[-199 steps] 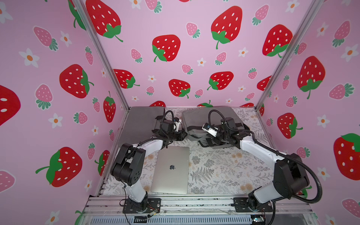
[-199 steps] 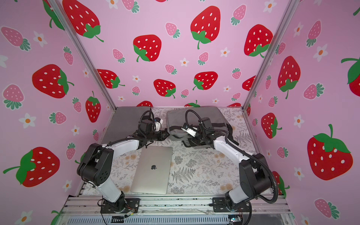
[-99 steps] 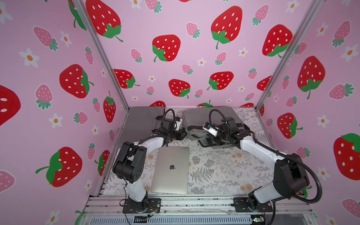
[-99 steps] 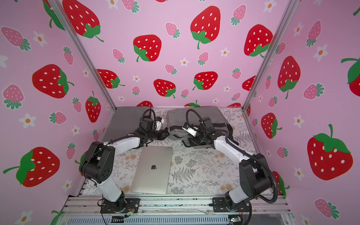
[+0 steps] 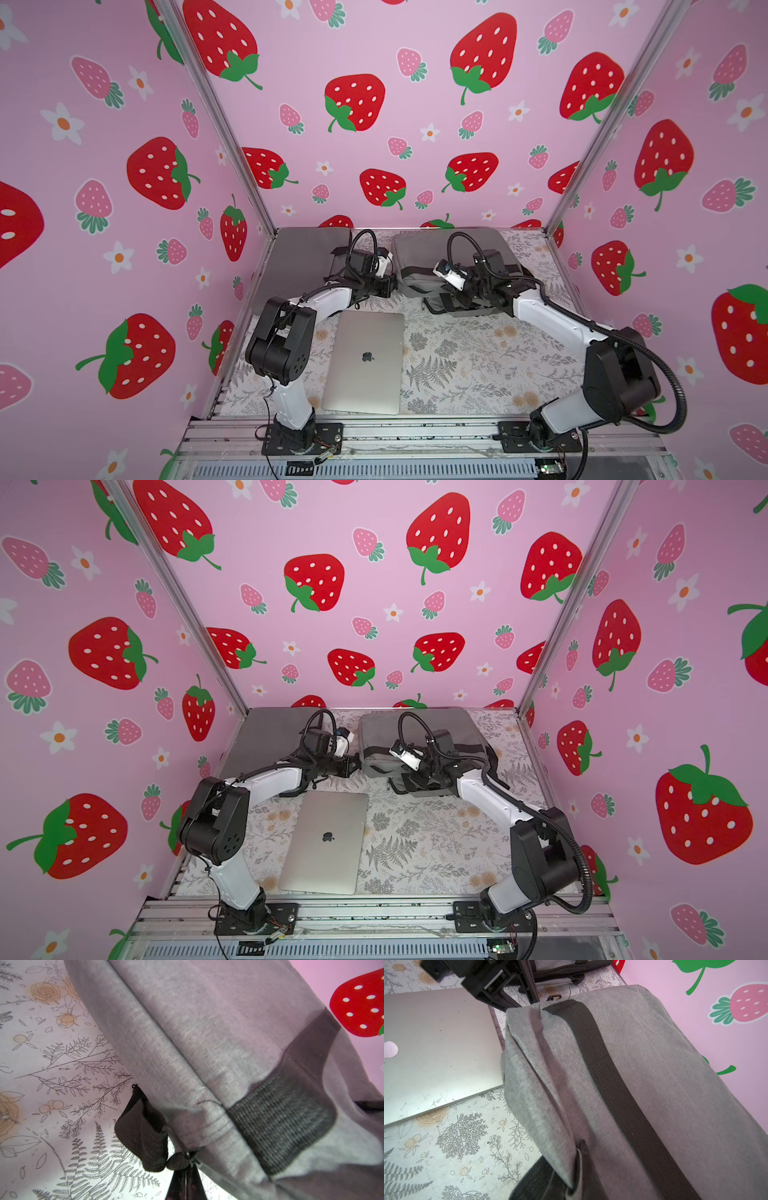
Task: Open the zippered laptop bag and take out the laptop
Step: Unzip the zipper on the zippered laptop bag.
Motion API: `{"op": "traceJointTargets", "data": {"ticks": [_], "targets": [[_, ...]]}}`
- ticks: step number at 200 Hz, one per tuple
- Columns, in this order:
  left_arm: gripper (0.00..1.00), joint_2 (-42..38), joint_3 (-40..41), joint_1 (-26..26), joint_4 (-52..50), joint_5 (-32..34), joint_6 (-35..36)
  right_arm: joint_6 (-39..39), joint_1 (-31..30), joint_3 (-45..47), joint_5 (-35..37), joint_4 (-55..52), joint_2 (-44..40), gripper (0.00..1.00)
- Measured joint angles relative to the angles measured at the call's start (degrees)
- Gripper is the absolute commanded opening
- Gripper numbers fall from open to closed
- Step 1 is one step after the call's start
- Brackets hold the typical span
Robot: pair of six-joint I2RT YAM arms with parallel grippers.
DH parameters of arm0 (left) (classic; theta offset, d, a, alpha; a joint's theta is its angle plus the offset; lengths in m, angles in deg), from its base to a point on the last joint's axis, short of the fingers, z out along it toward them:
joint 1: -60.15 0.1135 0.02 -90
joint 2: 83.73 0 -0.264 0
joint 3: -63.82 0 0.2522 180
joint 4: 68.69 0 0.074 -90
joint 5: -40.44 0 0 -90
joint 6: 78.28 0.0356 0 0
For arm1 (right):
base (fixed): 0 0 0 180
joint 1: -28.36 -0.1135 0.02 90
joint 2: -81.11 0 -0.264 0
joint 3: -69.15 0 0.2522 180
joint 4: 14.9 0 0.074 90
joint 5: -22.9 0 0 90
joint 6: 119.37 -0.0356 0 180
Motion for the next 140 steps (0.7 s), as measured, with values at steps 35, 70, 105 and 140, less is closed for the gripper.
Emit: {"op": "traceJointTargets", "data": {"ticks": [35, 70, 105, 140], "targets": [[0.00, -0.50, -0.17, 0.00, -1.53, 0.52, 1.75, -0.17, 0.02, 0.00, 0.02, -0.02, 0.00, 0.00], [0.00, -1.88, -0.76, 0.02, -4.02, 0.42, 2.93, -0.44, 0.02, -0.57, 0.72, -0.37, 0.00, 0.00], [0.00, -2.36, -2.27, -0.46, -7.37, -0.66, 2.93, -1.01, 0.00, -1.53, 1.62, -0.92, 0.11, 0.00], [0.00, -2.45, -2.51, -1.95, -10.27, -1.62, 2.95, -1.64, -0.17, -2.12, 1.99, -1.81, 1.22, 0.00]]}}
